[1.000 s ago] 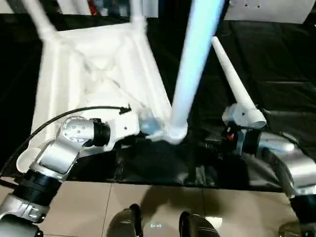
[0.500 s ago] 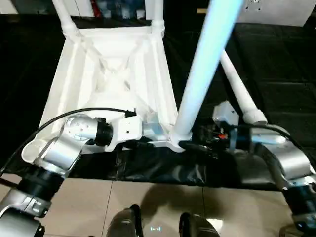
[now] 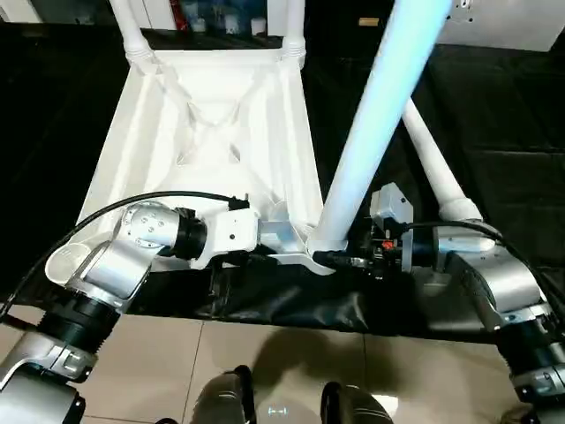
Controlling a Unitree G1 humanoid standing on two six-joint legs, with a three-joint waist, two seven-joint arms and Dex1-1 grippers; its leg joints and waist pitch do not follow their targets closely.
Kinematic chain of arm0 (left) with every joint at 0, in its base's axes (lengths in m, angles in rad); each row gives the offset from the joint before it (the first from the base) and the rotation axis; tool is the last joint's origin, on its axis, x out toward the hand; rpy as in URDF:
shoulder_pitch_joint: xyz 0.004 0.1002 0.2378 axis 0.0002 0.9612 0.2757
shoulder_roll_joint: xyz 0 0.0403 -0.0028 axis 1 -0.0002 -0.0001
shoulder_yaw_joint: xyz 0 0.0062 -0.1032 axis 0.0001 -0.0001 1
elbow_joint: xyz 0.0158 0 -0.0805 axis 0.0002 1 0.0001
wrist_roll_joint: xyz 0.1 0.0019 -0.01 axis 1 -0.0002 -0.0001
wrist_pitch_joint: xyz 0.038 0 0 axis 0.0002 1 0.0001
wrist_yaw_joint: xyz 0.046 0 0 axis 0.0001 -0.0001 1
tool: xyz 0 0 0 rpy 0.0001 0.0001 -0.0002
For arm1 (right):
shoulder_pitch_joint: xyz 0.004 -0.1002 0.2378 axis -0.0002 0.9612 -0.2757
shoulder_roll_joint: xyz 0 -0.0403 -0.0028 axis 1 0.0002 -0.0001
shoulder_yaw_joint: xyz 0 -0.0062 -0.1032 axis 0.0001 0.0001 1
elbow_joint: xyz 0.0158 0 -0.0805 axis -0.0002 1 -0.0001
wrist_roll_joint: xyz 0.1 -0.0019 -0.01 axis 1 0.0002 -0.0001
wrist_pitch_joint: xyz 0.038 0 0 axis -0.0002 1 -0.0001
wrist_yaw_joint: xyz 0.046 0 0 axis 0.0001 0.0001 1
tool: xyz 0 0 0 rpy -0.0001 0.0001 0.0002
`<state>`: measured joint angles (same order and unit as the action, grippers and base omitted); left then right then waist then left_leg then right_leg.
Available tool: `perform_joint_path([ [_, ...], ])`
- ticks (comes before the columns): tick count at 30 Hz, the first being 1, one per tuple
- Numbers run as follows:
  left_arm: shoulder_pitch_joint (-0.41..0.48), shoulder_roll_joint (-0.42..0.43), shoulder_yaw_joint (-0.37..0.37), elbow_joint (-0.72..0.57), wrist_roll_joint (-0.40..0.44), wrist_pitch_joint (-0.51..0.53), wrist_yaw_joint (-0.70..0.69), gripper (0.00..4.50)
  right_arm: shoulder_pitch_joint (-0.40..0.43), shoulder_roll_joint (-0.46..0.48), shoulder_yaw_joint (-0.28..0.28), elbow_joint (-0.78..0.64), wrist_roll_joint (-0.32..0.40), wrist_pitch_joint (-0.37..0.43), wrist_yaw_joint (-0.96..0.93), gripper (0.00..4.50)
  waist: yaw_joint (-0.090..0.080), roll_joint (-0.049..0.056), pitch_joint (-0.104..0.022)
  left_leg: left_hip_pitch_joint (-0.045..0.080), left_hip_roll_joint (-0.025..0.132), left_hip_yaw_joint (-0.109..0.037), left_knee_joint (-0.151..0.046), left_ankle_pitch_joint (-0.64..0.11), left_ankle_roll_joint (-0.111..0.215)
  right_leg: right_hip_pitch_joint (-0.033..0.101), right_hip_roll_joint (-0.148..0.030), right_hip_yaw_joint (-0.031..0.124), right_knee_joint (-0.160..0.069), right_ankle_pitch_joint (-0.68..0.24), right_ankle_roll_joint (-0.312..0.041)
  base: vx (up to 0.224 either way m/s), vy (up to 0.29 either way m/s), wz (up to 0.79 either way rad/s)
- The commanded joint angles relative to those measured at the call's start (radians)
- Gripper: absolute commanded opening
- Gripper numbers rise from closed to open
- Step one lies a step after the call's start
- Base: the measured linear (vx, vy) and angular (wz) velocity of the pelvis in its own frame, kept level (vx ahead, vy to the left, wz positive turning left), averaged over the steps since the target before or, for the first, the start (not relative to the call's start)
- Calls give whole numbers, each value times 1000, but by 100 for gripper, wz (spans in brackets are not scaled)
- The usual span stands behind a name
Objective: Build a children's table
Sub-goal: Rotate leg to tighten
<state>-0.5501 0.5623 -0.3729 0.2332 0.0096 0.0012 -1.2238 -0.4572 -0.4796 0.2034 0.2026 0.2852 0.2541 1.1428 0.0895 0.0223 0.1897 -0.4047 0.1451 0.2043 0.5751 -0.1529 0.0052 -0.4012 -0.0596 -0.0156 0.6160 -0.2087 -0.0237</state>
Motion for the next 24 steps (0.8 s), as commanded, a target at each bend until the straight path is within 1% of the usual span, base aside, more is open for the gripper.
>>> perform_joint_path([
  [1,16,-5,-81,2,39,-25,-57,0,-1,-2,8,3,-4,-9,6,282,-9,-3,-102,38,89,-36,-53,-91,98,40,-93,42,-50,9,-307,0,0,0],
  [2,19,-5,-78,5,36,-23,-56,0,4,-2,9,0,-5,-11,8,281,-8,0,-101,37,89,-36,-53,-86,101,39,-92,42,-49,19,-308,0,0,0],
  [4,26,-8,-68,5,29,-5,-45,0,14,1,8,-5,-7,-6,-3,278,-8,-2,-102,37,89,-36,-52,-81,106,40,-93,42,-48,32,-311,0,0,0],
  [6,36,-22,-49,-9,22,56,-5,0,36,16,1,-18,-6,19,-41,278,-8,-1,-101,37,89,-35,-52,-81,104,39,-93,42,-47,29,-314,0,0,0],
  [7,41,-33,-38,-19,21,92,25,0,50,30,-4,-27,-12,31,-76,278,-8,-1,-100,37,90,-36,-53,-89,104,38,-93,42,-51,17,-312,0,0,0],
  [8,45,-48,-25,-30,18,125,57,0,65,49,-10,-34,-20,35,-119,278,-9,-1,-95,37,90,-37,-56,-112,97,37,-94,42,-56,-20,-307,0,0,0],
  [9,51,-68,-11,-47,8,166,92,0,83,80,-22,-41,-26,47,-181,278,-11,-2,-94,36,91,-37,-59,-127,90,37,-95,44,-58,-44,-304,0,0,0],
  [10,58,-99,8,-70,3,216,146,0,105,128,-37,-50,-31,59,-265,277,-14,1,-88,39,92,-39,-66,-184,60,31,-99,45,-71,-148,-289,0,0,0],
  [11,62,-119,19,-84,0,247,180,0,119,159,-47,-56,-33,67,-318,277,-16,1,-85,40,91,-41,-68,-211,47,30,-100,46,-76,-199,-282,0,0,0],
  [12,69,-141,29,-104,1,283,219,0,136,194,-54,-66,-34,76,-371,277,-20,-1,-85,41,89,-47,-73,-250,17,32,-100,44,-81,-282,-258,0,0,0],
  [13,69,-141,29,-104,1,283,219,0,136,194,-54,-66,-34,76,-371,277,-27,5,-81,39,89,-52,-81,-286,-8,29,-98,42,-85,-329,-236,0,0,0],
  [14,75,-163,34,-123,8,311,256,0,150,225,-58,-77,-38,85,-417,277,-31,2,-82,40,88,-53,-82,-300,-15,29,-97,42,-86,-339,-226,0,0,0],
  [15,88,-247,50,-167,34,392,380,0,169,306,-58,-76,-64,73,-534,277,-39,7,-79,40,92,-52,-87,-313,-28,23,-96,45,-86,-326,-216,0,0,0],
  [16,92,-277,56,-182,44,424,422,0,172,334,-60,-72,-75,68,-576,277,-45,6,-79,39,90,-54,-86,-334,-33,22,-98,46,-90,-338,-213,0,0,0],
  [17,92,-277,56,-182,44,424,422,0,172,334,-60,-72,-75,68,-576,277,-47,5,-80,43,90,-54,-86,-338,-36,20,-98,46,-91,-343,-209,0,0,0],
  [18,90,-381,72,-207,71,507,549,0,162,425,-97,-48,-76,77,-702,277,-54,3,-77,42,87,-53,-84,-341,-35,17,-99,49,-95,-358,-201,0,0,0],
  [19,88,-423,78,-212,83,530,600,0,153,457,-113,-38,-78,80,-751,277,-57,3,-75,42,85,-54,-83,-346,-32,14,-101,51,-101,-382,-192,0,0,0],
  [20,82,-472,84,-218,96,559,660,0,142,494,-132,-28,-83,85,-809,277,-61,-2,-74,38,83,-55,-83,-334,-27,15,-100,51,-102,-382,-183,0,0,0],
  [21,76,-495,83,-220,101,572,690,0,134,510,-138,-22,-89,84,-842,277,-60,0,-76,39,82,-54,-82,-321,-19,15,-98,50,-103,-364,-178,0,0,0],
  [23,71,-513,80,-218,106,572,713,0,124,519,-140,-12,-103,75,-872,277,-61,1,-79,36,81,-53,-82,-299,-10,17,-94,49,-101,-322,-175,0,0,0],
  [24,63,-526,72,-220,116,571,717,0,113,526,-141,4,-128,58,-895,277,-62,-2,-81,34,79,-48,-80,-269,12,16,-90,49,-99,-253,-176,0,0,0],
])
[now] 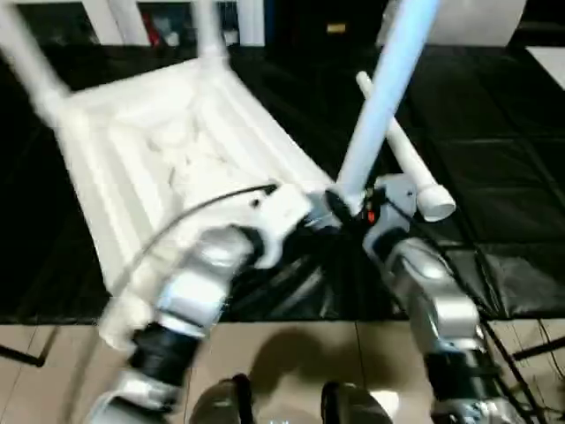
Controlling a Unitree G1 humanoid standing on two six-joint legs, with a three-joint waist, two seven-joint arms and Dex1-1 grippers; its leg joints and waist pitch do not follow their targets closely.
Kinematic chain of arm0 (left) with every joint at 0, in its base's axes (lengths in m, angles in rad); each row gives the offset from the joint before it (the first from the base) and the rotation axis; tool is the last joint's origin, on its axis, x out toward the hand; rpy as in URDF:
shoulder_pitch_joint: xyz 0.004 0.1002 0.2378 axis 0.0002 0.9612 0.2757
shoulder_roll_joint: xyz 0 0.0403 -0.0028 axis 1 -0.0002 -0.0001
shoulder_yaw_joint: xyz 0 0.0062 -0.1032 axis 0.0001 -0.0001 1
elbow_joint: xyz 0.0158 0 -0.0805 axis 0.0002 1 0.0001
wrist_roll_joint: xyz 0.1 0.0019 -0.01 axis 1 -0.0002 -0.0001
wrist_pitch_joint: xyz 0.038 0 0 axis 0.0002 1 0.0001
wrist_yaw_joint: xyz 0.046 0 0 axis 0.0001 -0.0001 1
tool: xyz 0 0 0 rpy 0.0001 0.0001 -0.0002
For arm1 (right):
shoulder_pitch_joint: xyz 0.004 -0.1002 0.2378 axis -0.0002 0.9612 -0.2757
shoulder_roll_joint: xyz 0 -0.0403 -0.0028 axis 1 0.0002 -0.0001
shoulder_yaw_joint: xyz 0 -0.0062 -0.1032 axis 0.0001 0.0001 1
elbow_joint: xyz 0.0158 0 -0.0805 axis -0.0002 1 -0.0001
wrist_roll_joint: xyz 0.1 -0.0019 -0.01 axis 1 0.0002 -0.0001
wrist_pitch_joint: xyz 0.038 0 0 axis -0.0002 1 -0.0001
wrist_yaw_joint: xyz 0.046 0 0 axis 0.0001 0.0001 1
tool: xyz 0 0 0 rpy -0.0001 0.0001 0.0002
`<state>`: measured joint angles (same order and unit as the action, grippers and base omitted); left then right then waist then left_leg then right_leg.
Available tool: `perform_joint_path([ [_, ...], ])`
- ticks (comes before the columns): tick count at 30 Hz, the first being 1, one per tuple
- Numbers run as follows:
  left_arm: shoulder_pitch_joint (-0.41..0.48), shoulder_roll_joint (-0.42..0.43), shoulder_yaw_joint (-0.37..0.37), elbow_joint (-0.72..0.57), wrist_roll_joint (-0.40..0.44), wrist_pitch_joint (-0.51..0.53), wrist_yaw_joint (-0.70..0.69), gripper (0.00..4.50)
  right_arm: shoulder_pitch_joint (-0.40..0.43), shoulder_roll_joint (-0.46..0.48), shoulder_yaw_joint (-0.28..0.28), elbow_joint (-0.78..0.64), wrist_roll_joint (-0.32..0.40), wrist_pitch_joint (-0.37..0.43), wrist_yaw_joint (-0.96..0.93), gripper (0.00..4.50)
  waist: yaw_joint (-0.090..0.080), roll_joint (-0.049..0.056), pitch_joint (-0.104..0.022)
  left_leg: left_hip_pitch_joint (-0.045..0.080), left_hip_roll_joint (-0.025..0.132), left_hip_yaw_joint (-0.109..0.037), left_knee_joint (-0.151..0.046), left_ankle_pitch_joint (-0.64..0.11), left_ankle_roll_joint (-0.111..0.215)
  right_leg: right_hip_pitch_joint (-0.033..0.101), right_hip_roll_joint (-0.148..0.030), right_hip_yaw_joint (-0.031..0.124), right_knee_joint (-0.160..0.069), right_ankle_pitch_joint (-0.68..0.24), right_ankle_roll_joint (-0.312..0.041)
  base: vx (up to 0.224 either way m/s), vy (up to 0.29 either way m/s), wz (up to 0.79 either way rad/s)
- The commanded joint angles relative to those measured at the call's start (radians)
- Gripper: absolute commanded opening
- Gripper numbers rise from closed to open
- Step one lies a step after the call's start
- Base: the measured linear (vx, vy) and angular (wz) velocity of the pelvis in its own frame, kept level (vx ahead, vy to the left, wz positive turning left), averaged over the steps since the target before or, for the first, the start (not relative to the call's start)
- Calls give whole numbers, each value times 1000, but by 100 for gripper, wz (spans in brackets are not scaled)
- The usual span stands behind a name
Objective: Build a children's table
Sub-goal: Rotate leg to tighten
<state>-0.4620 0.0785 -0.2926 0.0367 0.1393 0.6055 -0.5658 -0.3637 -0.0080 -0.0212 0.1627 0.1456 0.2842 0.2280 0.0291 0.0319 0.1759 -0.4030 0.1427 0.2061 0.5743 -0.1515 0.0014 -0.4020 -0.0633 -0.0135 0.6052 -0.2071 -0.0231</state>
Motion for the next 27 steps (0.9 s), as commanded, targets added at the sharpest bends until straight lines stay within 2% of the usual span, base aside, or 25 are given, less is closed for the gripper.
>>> perform_joint_path([
  [1,-29,-40,-13,-20,-15,-41,46,0,17,51,81,51,13,17,31,277,-1,-11,-67,32,81,-50,-78,-267,25,18,-88,47,-90,-251,-174,0,0,0],
  [3,-31,-26,-15,-18,-15,-49,28,0,19,44,77,52,16,13,42,333,0,-12,-69,29,80,-48,-77,-244,43,22,-88,46,-88,-231,-174,0,0,0],
  [4,-30,2,-19,-18,-12,-58,-2,0,25,33,68,48,25,11,63,333,3,-11,-71,28,80,-47,-76,-221,56,23,-88,45,-87,-201,-178,0,0,0],
  [6,-23,34,-14,-19,-11,-61,-37,0,34,14,60,34,24,8,85,361,2,-9,-71,24,81,-47,-75,-202,71,27,-88,44,-83,-173,-186,0,0,0],
  [8,-21,41,-12,-20,-10,-58,-40,0,35,9,58,30,24,9,88,377,2,-8,-71,24,83,-47,-76,-187,78,28,-87,43,-82,-153,-197,0,0,0],
  [10,-13,115,-13,-5,-15,-89,-95,0,45,-61,53,6,28,-26,162,390,4,-9,-71,27,82,-47,-76,-183,76,30,-84,40,-81,-148,-202,0,0,0],
  [11,-10,145,-19,0,-15,-98,-122,0,47,-89,50,-3,32,-40,193,402,1,-6,-70,25,83,-47,-76,-183,78,31,-85,41,-80,-144,-206,0,0,0],
  [12,-8,168,-22,5,-16,-107,-144,0,50,-115,48,-13,44,-41,231,402,1,-6,-71,25,84,-46,-75,-183,78,31,-86,41,-79,-137,-208,0,0,0],
  [13,-8,168,-22,5,-16,-107,-144,0,50,-115,48,-13,44,-41,231,421,0,-7,-72,25,84,-46,-75,-177,80,33,-85,41,-78,-123,-212,0,0,0],
  [14,-6,201,-25,13,-20,-129,-179,0,53,-155,43,-27,58,-47,291,430,-1,-6,-71,26,85,-44,-74,-164,87,30,-84,42,-75,-96,-223,0,0,0],
  [15,-4,215,-27,14,-24,-137,-197,0,54,-173,41,-34,65,-49,317,436,1,-8,-73,25,84,-45,-72,-157,96,35,-84,40,-74,-78,-229,0,0,0],
  [17,-2,282,-34,28,-49,-199,-301,0,54,-275,40,-63,93,-55,468,438,3,-6,-71,27,85,-45,-71,-154,107,34,-84,39,-74,-70,-238,0,0,0],
  [18,-3,293,-35,34,-55,-214,-320,0,51,-295,41,-64,95,-57,493,444,4,-7,-70,27,87,-43,-72,-148,112,34,-83,40,-71,-64,-242,0,0,0],
  [21,-7,351,-56,54,-82,-287,-420,0,36,-371,55,-68,120,-54,604,444,5,-5,-69,31,89,-42,-73,-168,111,32,-86,41,-74,-95,-249,0,0,0],
  [23,-15,394,-80,77,-86,-354,-491,0,24,-418,74,-64,125,-63,685,444,7,-7,-71,33,87,-43,-72,-167,111,33,-86,39,-73,-103,-254,0,0,0],
  [25,-24,418,-92,93,-95,-381,-543,0,12,-450,95,-58,128,-72,753,444,10,-4,-72,37,91,-40,-70,-156,112,30,-85,41,-69,-74,-266,0,0,0],
  [27,-46,445,-107,129,-104,-435,-610,0,-8,-495,134,-45,130,-79,855,444,14,-5,-73,37,91,-38,-69,-149,118,31,-85,40,-67,-62,-274,0,0,0],
])
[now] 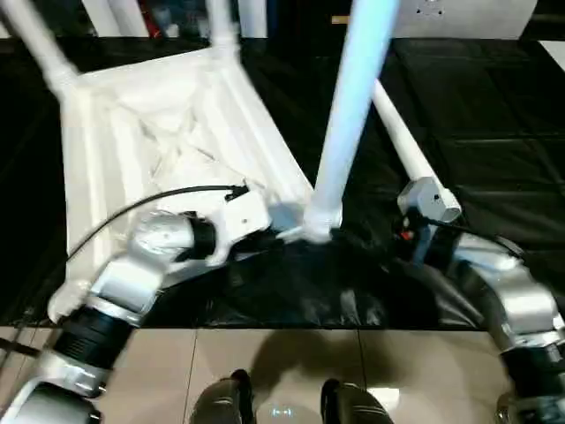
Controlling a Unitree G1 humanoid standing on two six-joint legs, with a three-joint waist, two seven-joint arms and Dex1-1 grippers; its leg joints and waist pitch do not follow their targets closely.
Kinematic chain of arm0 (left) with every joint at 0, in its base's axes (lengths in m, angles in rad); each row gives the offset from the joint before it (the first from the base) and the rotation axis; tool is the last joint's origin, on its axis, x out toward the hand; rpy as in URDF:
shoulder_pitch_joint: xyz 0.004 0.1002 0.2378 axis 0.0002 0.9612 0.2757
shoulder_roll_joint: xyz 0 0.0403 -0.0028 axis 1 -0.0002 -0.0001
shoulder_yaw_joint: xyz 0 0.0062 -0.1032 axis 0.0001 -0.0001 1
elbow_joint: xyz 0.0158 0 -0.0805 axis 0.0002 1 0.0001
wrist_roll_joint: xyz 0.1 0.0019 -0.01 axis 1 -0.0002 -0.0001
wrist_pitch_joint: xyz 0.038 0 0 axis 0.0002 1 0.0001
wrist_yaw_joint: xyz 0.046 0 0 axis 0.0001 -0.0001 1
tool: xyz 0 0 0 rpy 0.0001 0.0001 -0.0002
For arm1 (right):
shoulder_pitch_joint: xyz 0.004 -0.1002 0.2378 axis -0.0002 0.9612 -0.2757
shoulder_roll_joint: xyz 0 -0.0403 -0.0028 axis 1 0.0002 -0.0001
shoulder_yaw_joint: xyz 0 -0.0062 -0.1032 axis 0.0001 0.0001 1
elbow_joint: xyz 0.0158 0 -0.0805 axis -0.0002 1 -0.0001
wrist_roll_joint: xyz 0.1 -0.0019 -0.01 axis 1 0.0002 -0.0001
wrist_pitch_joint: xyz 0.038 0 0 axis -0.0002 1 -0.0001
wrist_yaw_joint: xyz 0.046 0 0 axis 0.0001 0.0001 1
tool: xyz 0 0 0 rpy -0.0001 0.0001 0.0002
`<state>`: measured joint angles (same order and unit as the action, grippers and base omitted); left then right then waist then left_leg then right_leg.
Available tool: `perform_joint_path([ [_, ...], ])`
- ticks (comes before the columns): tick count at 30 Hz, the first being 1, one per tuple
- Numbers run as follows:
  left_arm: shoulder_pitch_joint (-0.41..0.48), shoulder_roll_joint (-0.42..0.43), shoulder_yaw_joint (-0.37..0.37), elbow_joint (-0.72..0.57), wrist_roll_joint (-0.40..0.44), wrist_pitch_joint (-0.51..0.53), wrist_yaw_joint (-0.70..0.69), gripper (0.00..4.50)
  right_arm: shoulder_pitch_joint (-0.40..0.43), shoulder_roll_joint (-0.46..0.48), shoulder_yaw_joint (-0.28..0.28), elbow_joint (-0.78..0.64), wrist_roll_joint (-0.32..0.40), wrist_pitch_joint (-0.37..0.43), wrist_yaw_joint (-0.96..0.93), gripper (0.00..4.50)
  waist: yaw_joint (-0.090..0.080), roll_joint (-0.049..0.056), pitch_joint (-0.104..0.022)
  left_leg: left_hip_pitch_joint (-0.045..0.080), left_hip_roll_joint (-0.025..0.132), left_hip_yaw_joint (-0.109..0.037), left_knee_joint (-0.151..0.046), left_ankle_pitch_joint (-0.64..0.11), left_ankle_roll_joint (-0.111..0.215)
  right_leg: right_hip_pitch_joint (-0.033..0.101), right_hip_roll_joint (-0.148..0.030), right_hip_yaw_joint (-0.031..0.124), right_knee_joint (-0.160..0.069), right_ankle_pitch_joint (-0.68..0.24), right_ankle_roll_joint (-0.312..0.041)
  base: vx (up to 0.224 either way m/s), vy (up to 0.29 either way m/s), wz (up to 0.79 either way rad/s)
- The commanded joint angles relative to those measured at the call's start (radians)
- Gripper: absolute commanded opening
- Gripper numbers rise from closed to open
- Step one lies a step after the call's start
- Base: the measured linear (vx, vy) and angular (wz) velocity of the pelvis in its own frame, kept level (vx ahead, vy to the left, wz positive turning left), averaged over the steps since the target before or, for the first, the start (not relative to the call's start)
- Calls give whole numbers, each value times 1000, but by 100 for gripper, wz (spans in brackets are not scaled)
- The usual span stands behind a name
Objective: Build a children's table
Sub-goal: Rotate leg to tighten
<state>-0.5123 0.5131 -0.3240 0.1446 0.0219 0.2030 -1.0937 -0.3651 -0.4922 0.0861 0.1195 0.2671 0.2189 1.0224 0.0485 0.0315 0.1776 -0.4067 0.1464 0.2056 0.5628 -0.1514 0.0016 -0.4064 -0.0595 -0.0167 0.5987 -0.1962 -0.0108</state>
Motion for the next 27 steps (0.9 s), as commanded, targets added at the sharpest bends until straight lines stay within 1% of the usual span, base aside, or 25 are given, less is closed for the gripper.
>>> perform_joint_path([
  [1,-8,17,-84,38,19,-56,-97,0,-15,-21,40,3,10,-10,91,444,-1,-6,-74,41,87,-37,-56,-151,119,35,-89,43,-60,-74,-291,0,0,0],
  [2,-8,17,-84,38,19,-56,-97,0,-15,-21,40,3,10,-10,91,444,1,-6,-75,41,88,-37,-56,-148,118,36,-90,43,-59,-71,-293,0,0,0],
  [3,-27,26,-98,64,30,-88,-129,0,-37,-27,60,27,-1,-15,129,444,4,-8,-74,41,90,-38,-56,-145,119,35,-92,43,-57,-71,-297,0,0,0],
  [4,-40,32,-111,80,35,-117,-156,0,-61,-20,69,53,-4,-18,146,427,6,-7,-77,42,89,-36,-55,-141,120,34,-92,43,-56,-69,-301,0,0,0],
  [5,-41,32,-112,81,35,-119,-158,0,-63,-19,70,55,-4,-18,147,427,7,-9,-76,39,89,-37,-55,-136,119,35,-93,42,-54,-71,-306,0,0,0],
  [6,-46,34,-117,86,35,-127,-169,0,-74,-15,75,66,-2,-15,156,427,8,-9,-76,40,90,-37,-55,-137,116,35,-94,43,-55,-73,-305,0,0,0],
  [7,-53,35,-121,94,37,-141,-178,0,-84,-15,82,77,-1,-16,169,414,8,-13,-76,40,90,-36,-55,-135,116,35,-94,43,-54,-69,-307,0,0,0],
  [9,-59,34,-125,104,38,-154,-187,0,-94,-14,90,90,-3,-20,181,392,11,-10,-78,41,90,-35,-54,-128,116,34,-93,42,-52,-62,-310,0,0,0],
  [10,-62,34,-127,108,37,-161,-193,0,-100,-12,94,97,-5,-24,186,389,12,-11,-79,40,90,-35,-53,-125,116,35,-94,42,-51,-55,-312,0,0,0],
  [11,-67,32,-129,116,37,-168,-200,0,-108,-10,99,109,-8,-29,193,384,12,-14,-77,39,91,-35,-54,-121,117,36,-94,42,-50,-49,-312,0,0,0],
  [12,-73,28,-131,124,37,-178,-206,0,-120,-5,106,126,-15,-38,195,371,12,-12,-77,38,90,-35,-53,-123,119,35,-94,41,-51,-55,-314,0,0,0],
  [13,-77,26,-133,130,37,-185,-211,0,-128,-1,111,137,-20,-45,197,357,12,-12,-76,39,91,-35,-54,-135,114,34,-96,42,-53,-74,-313,0,0,0],
  [14,-86,21,-138,146,43,-201,-211,0,-144,3,122,157,-31,-61,206,348,12,-13,-77,40,90,-35,-54,-134,112,34,-95,42,-52,-76,-313,0,0,0],
  [15,-86,21,-138,146,43,-201,-211,0,-144,3,122,157,-31,-61,206,343,11,-13,-77,39,90,-35,-54,-133,110,35,-94,42,-52,-76,-313,0,0,0],
  [16,-88,20,-139,150,43,-205,-211,0,-147,4,124,161,-32,-62,208,337,12,-12,-77,41,91,-34,-54,-132,108,33,-94,42,-52,-72,-314,0,0,0],
  [19,-93,16,-137,165,46,-217,-213,0,-157,10,125,174,-30,-64,217,300,16,-13,-79,41,92,-34,-53,-121,114,35,-93,42,-49,-53,-316,0,0,0],
  [20,-95,15,-137,169,47,-221,-214,0,-160,12,126,179,-30,-68,220,300,17,-14,-80,40,91,-33,-53,-117,116,35,-93,42,-48,-48,-317,0,0,0],
  [21,-96,14,-136,173,48,-224,-214,0,-163,13,127,183,-30,-72,223,283,18,-13,-79,39,91,-33,-53,-117,118,36,-94,42,-49,-49,-317,0,0,0],
  [22,-96,14,-136,174,49,-225,-214,0,-163,13,127,185,-30,-73,224,277,19,-13,-78,40,92,-33,-53,-126,116,34,-93,42,-50,-58,-317,0,0,0],
  [26,-96,16,-133,186,51,-233,-211,0,-161,17,131,190,-29,-81,228,270,21,-14,-77,40,92,-34,-55,-139,106,35,-95,43,-52,-82,-313,0,0,0],
  [27,-91,15,-128,183,49,-222,-198,0,-148,22,129,175,-21,-66,222,270,22,-12,-78,41,92,-34,-55,-138,106,35,-94,43,-52,-82,-312,0,0,0],
])
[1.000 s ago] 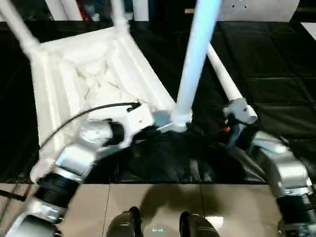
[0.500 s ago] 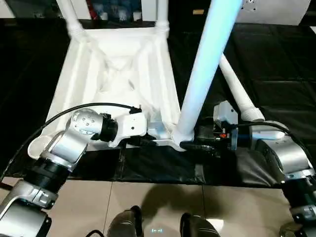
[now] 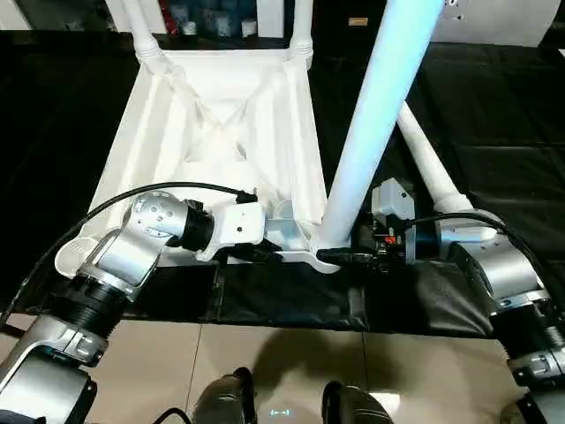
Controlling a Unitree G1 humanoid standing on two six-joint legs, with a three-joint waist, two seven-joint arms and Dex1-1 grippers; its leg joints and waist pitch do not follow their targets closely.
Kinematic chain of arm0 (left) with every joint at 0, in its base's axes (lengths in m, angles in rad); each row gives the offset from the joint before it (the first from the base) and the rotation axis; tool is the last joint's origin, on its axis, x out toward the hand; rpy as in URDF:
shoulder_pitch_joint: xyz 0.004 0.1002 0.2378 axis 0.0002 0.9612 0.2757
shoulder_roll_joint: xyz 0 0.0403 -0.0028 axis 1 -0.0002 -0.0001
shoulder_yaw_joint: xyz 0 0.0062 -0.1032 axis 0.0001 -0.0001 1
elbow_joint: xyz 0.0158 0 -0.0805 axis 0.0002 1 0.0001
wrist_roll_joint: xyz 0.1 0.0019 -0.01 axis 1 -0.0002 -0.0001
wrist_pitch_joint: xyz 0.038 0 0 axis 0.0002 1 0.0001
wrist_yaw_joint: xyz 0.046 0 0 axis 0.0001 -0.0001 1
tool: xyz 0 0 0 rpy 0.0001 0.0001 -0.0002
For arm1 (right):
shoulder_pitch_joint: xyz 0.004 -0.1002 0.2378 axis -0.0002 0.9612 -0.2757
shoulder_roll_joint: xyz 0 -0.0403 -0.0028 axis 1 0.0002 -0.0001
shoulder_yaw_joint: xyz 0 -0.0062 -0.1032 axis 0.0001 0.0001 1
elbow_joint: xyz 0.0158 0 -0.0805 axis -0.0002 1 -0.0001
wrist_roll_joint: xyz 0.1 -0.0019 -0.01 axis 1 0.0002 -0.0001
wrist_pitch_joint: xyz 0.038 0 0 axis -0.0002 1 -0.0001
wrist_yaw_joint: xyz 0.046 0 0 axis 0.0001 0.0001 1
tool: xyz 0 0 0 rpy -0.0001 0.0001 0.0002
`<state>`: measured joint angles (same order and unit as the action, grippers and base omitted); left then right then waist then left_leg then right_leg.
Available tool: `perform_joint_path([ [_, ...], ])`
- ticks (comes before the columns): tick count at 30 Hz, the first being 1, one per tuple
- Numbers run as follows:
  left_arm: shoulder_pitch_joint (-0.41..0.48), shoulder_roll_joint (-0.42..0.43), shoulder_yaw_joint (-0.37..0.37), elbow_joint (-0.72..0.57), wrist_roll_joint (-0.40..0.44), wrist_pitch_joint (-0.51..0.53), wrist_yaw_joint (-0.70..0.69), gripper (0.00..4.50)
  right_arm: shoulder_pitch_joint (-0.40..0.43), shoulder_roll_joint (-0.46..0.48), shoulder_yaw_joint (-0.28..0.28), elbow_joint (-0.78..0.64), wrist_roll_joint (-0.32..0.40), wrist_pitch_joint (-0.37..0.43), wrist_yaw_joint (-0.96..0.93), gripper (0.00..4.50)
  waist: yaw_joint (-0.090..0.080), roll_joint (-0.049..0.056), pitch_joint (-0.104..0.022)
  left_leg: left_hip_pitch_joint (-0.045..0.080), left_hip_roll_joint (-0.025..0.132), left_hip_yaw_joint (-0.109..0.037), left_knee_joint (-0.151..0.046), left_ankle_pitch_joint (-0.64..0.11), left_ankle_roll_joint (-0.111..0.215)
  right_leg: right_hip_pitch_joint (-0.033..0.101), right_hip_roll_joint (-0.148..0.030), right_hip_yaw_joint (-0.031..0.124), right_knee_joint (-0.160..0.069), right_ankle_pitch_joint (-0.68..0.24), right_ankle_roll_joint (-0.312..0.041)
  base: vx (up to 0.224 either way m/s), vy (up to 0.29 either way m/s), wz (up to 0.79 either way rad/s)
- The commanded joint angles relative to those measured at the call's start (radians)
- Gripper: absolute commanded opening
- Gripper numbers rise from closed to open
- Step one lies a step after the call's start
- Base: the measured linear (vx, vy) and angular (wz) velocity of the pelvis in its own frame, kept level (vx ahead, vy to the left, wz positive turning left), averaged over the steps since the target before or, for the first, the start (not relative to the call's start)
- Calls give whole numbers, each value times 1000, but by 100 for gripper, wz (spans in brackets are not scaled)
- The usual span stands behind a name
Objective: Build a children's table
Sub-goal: Rotate leg to tighten
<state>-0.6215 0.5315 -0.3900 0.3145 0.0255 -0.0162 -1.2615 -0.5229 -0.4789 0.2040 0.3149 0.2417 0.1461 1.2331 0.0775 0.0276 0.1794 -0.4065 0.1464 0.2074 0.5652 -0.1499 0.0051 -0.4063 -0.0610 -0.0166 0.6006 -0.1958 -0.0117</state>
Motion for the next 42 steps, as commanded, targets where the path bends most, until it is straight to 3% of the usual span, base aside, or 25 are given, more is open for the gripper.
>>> perform_joint_path([
  [1,27,-9,-52,1,41,24,-7,0,29,16,10,-42,10,31,-7,270,-8,-8,-80,41,93,-36,-58,-138,103,34,-91,43,-53,-76,-313,0,0,0],
  [5,56,-54,-6,-62,14,155,91,0,82,76,-8,-95,8,105,-149,269,-7,-6,-74,40,93,-37,-62,-164,92,32,-94,44,-59,-115,-309,0,0,0],
  [8,78,-121,34,-138,-9,301,200,0,122,174,-22,-139,-14,167,-333,268,-15,-7,-65,42,94,-43,-75,-248,36,27,-98,47,-72,-267,-288,0,0,0],
  [9,82,-135,40,-151,-6,326,226,0,129,198,-27,-147,-16,179,-372,268,-23,-4,-60,43,92,-48,-81,-302,7,23,-99,47,-82,-362,-261,0,0,0],
  [10,85,-150,46,-164,-1,353,255,0,136,226,-33,-155,-17,194,-414,268,-27,-7,-59,41,90,-52,-83,-320,-4,24,-100,47,-84,-400,-244,0,0,0],
  [11,91,-185,58,-183,10,397,313,0,143,276,-43,-167,-14,219,-483,268,-34,-3,-56,40,90,-57,-87,-345,-24,22,-101,47,-86,-439,-221,0,0,0],
  [14,97,-329,94,-236,63,541,516,0,151,438,-83,-187,-26,276,-704,267,-55,-4,-55,37,91,-62,-93,-384,-55,15,-99,48,-88,-439,-202,0,0,0],
  [17,91,-397,109,-248,83,592,605,0,153,494,-95,-191,-45,281,-788,267,-56,-6,-55,43,86,-57,-88,-367,-41,8,-99,53,-100,-421,-179,0,0,0],
  [18,79,-455,110,-245,109,606,686,0,155,536,-102,-184,-62,274,-854,267,-58,-10,-60,40,85,-53,-87,-330,-22,12,-94,53,-98,-357,-179,0,0,0],
  [20,72,-493,101,-247,113,608,727,0,147,556,-109,-161,-90,244,-920,267,-57,-5,-63,40,86,-49,-86,-296,-14,12,-91,52,-95,-293,-188,0,0,0],
  [22,72,-490,87,-256,111,607,711,0,141,559,-137,-150,-69,228,-920,267,-55,-8,-67,37,82,-47,-83,-246,13,21,-90,49,-90,-207,-196,0,0,0],
  [23,75,-474,80,-263,115,602,692,0,140,554,-157,-152,-59,219,-910,323,-53,-4,-73,37,82,-44,-77,-193,49,25,-89,48,-84,-126,-209,0,0,0],
  [27,91,-416,82,-278,127,596,643,0,146,514,-172,-180,-53,226,-856,355,-50,-5,-77,28,81,-43,-67,-85,108,37,-88,43,-66,48,-247,25,-9,0],
  [30,106,-349,81,-278,122,571,581,0,152,435,-170,-197,-60,204,-781,379,-51,-4,-80,29,82,-43,-64,-85,121,43,-87,39,-64,47,-265,0,0,0],
  [35,128,-266,71,-273,98,514,488,0,151,314,-163,-198,-55,166,-637,421,-53,-1,-78,33,85,-40,-64,-113,111,40,-85,40,-66,3,-277,0,0,0],
  [39,141,-170,52,-250,62,390,348,0,134,189,-167,-178,-37,129,-469,446,-45,-1,-82,36,86,-40,-60,-106,116,42,-85,40,-62,12,-286,0,0,0],
  [42,141,-134,42,-233,54,336,291,0,128,150,-163,-175,-27,124,-401,446,-40,-3,-86,39,86,-37,-57,-110,121,40,-86,41,-60,6,-296,0,0,0],
])
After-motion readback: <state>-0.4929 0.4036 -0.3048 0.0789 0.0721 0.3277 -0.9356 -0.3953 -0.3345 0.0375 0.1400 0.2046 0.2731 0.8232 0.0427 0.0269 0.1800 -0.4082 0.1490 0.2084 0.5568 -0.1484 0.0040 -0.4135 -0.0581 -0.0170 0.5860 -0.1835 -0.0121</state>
